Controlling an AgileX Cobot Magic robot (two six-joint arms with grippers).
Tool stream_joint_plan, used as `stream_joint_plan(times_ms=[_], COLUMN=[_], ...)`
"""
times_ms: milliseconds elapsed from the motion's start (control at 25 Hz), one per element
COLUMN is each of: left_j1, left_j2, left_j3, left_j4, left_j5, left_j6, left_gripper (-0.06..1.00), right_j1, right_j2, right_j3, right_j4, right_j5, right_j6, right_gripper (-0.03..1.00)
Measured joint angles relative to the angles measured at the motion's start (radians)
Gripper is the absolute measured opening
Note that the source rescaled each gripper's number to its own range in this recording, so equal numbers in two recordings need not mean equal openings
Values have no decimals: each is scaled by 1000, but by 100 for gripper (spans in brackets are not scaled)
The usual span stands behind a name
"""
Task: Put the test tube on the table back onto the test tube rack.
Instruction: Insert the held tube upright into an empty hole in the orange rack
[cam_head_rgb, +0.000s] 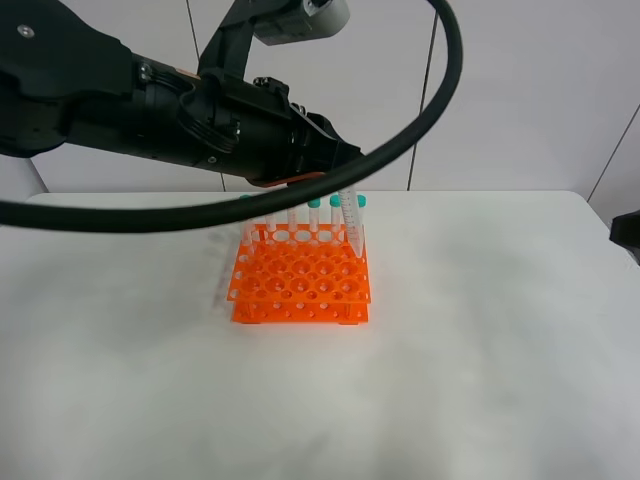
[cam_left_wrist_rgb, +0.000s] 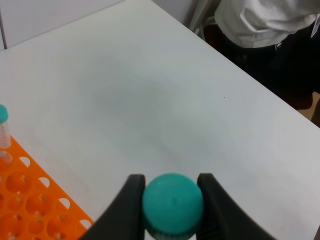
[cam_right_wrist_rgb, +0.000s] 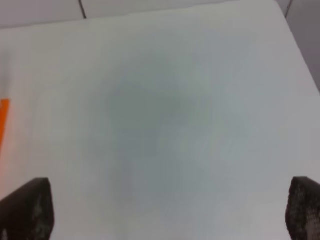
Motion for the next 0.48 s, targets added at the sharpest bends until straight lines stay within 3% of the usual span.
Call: stream_joint_plan(times_ms=[160,320,480], left_j1=[0,0,0], left_j2=[0,0,0], left_j3=[0,0,0], left_j4=[0,0,0], left_j5=[0,0,0], left_j6=[0,0,0], left_gripper=[0,0,0], right_j1=[0,0,0], right_j2=[-81,-180,-256], right_j3=[-22,-24,-24], right_j4=[10,43,133], right_j5=[152,199,285], right_j6=[16,-16,-128], right_gripper=[100,100,100])
